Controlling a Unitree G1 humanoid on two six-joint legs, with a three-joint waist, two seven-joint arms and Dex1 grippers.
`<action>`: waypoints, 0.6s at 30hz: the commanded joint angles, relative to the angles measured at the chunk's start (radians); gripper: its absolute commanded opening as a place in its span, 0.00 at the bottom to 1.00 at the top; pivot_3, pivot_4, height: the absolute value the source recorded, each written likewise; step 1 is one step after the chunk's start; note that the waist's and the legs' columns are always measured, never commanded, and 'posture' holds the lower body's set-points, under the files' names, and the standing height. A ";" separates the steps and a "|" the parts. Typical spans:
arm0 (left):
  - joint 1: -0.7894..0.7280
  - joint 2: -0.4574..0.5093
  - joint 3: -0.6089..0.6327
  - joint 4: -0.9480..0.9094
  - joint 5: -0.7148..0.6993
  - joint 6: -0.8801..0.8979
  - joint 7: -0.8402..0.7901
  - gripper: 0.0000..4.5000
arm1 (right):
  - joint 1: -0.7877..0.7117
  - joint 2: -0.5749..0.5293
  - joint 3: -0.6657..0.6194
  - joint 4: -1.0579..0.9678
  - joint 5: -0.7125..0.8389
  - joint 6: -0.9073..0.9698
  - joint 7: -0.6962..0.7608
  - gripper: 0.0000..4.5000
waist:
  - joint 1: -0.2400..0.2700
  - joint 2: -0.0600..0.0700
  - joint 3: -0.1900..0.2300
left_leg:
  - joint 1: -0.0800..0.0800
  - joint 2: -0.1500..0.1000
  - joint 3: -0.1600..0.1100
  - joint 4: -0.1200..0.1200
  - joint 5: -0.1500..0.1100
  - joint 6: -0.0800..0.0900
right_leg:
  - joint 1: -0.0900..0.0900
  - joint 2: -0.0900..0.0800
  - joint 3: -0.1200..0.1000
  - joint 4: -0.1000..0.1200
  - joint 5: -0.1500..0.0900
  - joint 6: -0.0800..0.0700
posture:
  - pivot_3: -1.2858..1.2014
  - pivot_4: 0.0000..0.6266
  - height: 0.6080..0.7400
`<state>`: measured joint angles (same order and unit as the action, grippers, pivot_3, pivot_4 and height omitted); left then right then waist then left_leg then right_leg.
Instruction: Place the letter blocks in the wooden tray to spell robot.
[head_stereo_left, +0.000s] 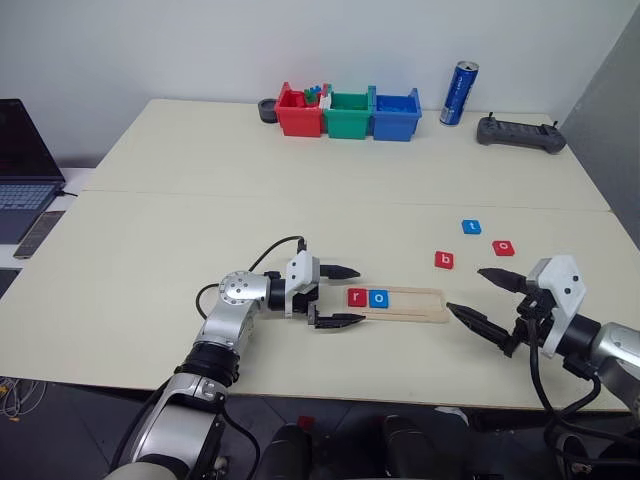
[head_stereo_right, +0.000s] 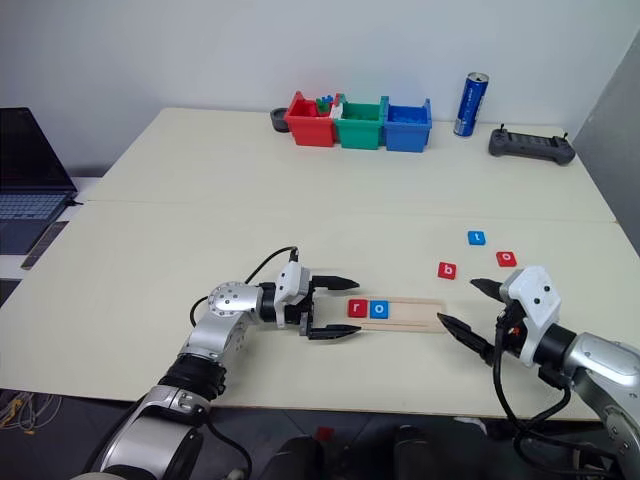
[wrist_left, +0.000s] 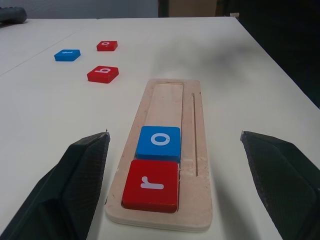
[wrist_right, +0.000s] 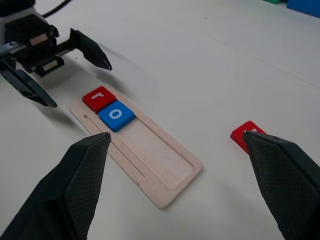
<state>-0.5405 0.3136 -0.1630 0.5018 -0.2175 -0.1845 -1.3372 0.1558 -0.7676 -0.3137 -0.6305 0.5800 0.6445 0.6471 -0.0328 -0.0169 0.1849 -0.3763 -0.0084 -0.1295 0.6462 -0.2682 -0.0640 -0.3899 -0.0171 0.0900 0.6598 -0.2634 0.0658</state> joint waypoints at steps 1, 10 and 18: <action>0.004 0.003 0.000 -0.041 -0.010 -0.005 0.006 0.99 | -0.004 -0.013 -0.002 0.010 -0.057 -0.014 -0.029 1.00 | 0.000 0.000 0.000 | 0.000 0.000 0.000 0.000 0.000 0.000 | 0.000 0.000 0.000 0.000 0.000 0.000 | 0.52 0.24 1.00; -0.020 -0.008 0.000 -0.018 -0.006 -0.010 0.015 0.99 | -0.298 0.078 0.125 0.226 -0.211 0.059 -0.245 1.00 | -0.005 0.000 0.000 | 0.001 0.000 0.001 0.000 0.000 0.000 | 0.000 0.000 0.001 0.001 0.000 0.000 | 0.52 0.24 1.00; -0.015 -0.026 -0.011 -0.027 -0.006 -0.018 0.020 0.99 | -0.468 0.146 0.135 0.438 -0.323 0.053 -0.366 1.00 | 0.000 0.000 0.000 | 0.000 0.000 0.001 0.000 0.000 0.000 | -0.001 -0.001 0.001 0.001 0.000 0.000 | 0.52 0.24 1.00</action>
<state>-0.5494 0.2933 -0.1675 0.5032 -0.2177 -0.1865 -1.3185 -0.2939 -0.6223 -0.1654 -0.1902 0.2799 0.7081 0.3010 -0.0333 -0.0165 0.1847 -0.3763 -0.0089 -0.1286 0.6457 -0.2682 -0.0640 -0.3909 -0.0178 0.0910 0.6604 -0.2633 0.0655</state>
